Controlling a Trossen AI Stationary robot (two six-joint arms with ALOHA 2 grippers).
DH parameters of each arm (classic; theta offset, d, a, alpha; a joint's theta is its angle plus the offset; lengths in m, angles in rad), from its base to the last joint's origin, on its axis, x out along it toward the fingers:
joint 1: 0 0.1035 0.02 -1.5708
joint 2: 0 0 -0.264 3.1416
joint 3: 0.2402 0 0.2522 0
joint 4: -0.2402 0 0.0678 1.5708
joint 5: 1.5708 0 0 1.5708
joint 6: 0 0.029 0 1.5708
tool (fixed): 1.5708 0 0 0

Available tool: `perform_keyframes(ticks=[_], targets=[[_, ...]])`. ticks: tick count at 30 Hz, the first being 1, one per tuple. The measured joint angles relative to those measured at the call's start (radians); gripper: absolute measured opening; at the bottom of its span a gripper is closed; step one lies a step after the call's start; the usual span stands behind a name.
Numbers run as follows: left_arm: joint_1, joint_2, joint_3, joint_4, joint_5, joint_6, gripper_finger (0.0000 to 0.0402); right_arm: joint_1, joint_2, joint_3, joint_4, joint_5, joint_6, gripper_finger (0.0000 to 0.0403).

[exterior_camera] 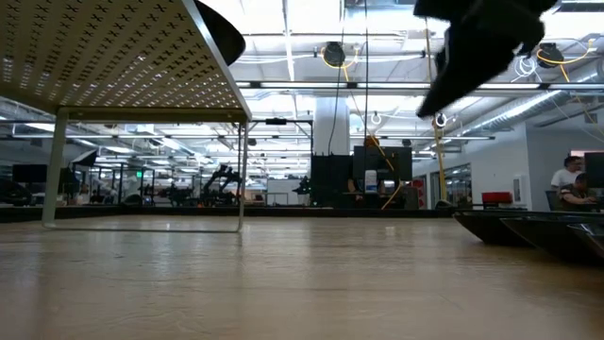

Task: Pick & Place Mini shaped plates
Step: Stack the leaf shaped plate on top of the other leaf shaped plates on the shelf

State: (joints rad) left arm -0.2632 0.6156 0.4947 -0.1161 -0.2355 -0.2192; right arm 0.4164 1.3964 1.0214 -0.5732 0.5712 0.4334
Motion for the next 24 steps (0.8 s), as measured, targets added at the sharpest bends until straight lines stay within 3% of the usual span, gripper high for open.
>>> perform_keyframes(ticks=[5,10,24], targets=[[0.0,0.007,-0.01,-0.008,0.0,0.007,0.0168,-0.054,0.026,-0.006,-0.154,-0.109,0.173,0.0196],[0.0,0.015,-0.011,-0.014,0.0,0.004,0.0168,-0.056,0.04,-0.089,-0.111,-0.285,0.103,0.0196],[0.0,0.014,-0.011,-0.016,-0.001,0.005,0.0168,-0.084,0.038,-0.292,0.174,-0.34,0.086,0.0196]])
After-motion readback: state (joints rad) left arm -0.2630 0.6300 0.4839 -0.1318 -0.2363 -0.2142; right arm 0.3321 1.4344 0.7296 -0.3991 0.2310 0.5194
